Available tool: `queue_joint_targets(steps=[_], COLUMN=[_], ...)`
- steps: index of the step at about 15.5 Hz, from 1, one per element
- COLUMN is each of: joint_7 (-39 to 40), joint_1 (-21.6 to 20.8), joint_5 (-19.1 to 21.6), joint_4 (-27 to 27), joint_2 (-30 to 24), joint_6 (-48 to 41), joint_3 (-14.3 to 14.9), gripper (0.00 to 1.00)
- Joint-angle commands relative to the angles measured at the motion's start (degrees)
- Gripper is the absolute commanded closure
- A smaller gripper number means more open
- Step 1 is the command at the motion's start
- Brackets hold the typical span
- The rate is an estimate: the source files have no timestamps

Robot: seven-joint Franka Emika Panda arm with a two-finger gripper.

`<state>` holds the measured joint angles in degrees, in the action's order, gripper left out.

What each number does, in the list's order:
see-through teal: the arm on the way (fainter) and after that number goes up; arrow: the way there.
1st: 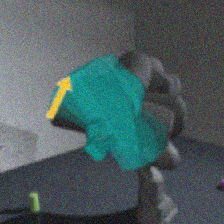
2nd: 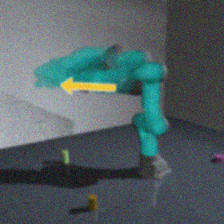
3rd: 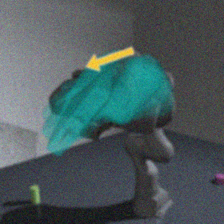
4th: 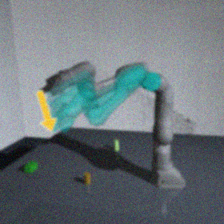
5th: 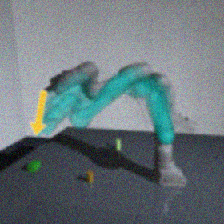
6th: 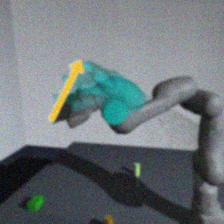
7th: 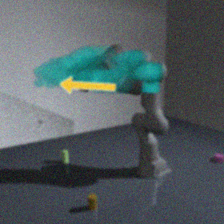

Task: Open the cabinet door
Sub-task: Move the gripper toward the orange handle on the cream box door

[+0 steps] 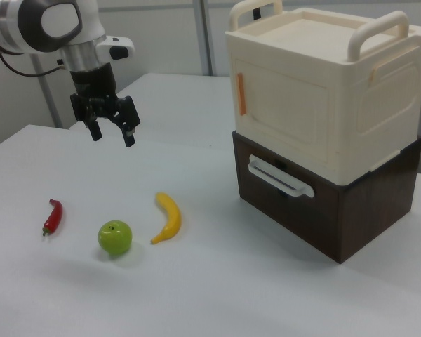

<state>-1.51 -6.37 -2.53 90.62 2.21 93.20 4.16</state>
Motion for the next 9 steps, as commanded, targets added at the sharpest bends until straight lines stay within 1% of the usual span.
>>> queue_joint_targets(steps=[1, 7, 9], joint_7=[0.8, 0.6, -0.8], joint_1=[0.0, 0.6, 1.1], joint_5=[-0.8, -0.7, -0.8], joint_4=[0.8, 0.3, -1.3], joint_2=[-0.8, -0.5, 0.9], joint_6=[-0.7, 0.0, 0.4], joint_3=[-0.5, -0.4, 0.0], gripper=[0.00, 0.00, 0.00])
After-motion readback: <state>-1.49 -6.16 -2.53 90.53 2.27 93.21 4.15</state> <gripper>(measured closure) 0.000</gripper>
